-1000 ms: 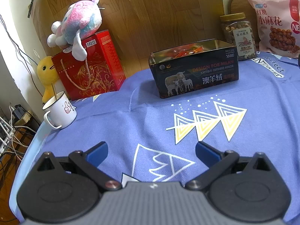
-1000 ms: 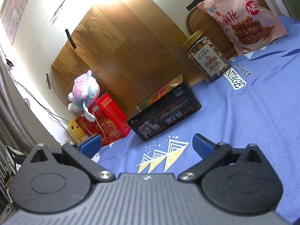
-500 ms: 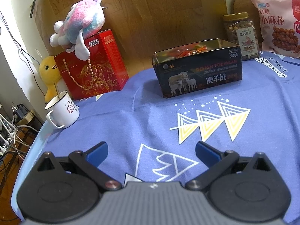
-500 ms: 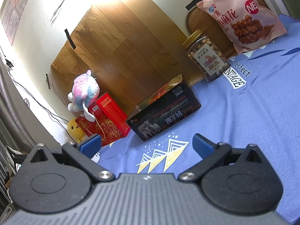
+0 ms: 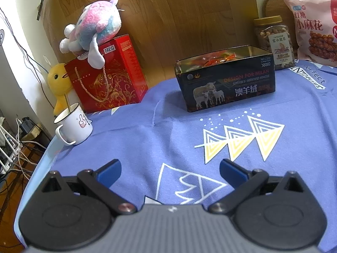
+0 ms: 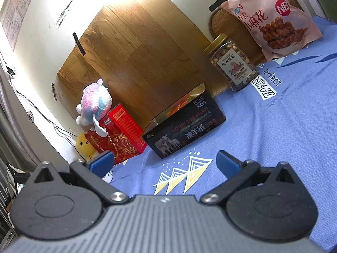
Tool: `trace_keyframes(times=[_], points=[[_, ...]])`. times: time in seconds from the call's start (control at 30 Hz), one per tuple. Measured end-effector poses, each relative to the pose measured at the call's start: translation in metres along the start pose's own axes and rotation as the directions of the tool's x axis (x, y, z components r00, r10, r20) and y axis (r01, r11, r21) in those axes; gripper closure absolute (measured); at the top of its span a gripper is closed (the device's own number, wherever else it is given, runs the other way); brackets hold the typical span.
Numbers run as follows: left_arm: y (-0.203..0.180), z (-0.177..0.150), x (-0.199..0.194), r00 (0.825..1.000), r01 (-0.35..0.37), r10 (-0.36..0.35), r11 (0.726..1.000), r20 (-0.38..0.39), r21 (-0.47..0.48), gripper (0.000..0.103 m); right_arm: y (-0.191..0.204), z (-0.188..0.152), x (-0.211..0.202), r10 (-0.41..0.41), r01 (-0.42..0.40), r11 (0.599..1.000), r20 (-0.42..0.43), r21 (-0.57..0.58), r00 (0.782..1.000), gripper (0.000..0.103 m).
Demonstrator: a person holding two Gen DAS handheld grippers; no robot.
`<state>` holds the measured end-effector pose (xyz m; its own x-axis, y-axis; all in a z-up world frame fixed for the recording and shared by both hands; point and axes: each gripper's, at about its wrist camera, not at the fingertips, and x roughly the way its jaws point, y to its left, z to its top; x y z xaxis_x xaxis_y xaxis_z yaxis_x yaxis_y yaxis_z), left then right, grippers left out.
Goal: Organize snacks
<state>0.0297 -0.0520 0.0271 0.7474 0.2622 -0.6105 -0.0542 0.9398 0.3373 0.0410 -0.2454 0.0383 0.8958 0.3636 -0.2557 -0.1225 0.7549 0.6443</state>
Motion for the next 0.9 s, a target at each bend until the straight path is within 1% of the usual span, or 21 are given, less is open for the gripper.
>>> trace_keyframes(times=[0.47, 0.6, 0.77, 0.9], points=[[0.0026, 0.0022, -0.0015, 0.999, -0.045, 0.045, 0.999, 0.022, -0.001, 0.000, -0.0004, -0.0024, 0.0005, 0.001, -0.001, 1.000, 0.001, -0.004, 1.000, 0.000], [0.0034, 0.0030, -0.0019, 0.999, -0.040, 0.040, 0.999, 0.021, -0.002, 0.000, -0.0003, -0.0032, 0.0002, 0.001, -0.001, 1.000, 0.001, -0.005, 1.000, 0.000], [0.0032, 0.0041, -0.0009, 1.000, -0.012, 0.012, 1.000, 0.011, -0.005, 0.000, 0.0017, -0.0026, 0.0013, 0.001, -0.001, 1.000, -0.001, -0.010, 1.000, 0.000], [0.0020, 0.0046, -0.0016, 1.000, -0.003, 0.003, 1.000, 0.011, -0.004, 0.000, 0.0030, -0.0007, 0.0022, -0.001, 0.001, 1.000, -0.004, -0.013, 1.000, 0.000]])
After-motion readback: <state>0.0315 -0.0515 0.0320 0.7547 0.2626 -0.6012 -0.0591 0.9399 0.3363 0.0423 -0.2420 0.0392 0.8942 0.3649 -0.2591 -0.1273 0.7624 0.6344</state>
